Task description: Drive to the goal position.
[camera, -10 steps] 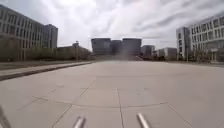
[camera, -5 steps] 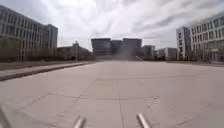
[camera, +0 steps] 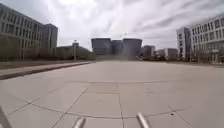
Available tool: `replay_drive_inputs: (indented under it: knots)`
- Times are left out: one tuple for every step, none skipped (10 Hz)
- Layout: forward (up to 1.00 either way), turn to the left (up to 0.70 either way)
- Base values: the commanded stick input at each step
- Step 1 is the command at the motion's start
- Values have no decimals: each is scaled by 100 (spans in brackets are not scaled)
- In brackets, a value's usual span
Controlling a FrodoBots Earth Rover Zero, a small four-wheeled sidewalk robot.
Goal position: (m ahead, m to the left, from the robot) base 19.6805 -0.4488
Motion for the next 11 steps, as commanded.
replay_drive_inputs:
  knots:
    - [100,0]
    - [100,0]
    - [100,0]
    - [100,0]
    - [100,0]
    - [100,0]
    - [100,0]
    - [100,0]
    - [100,0]
    - [100,0]
    - [100,0]
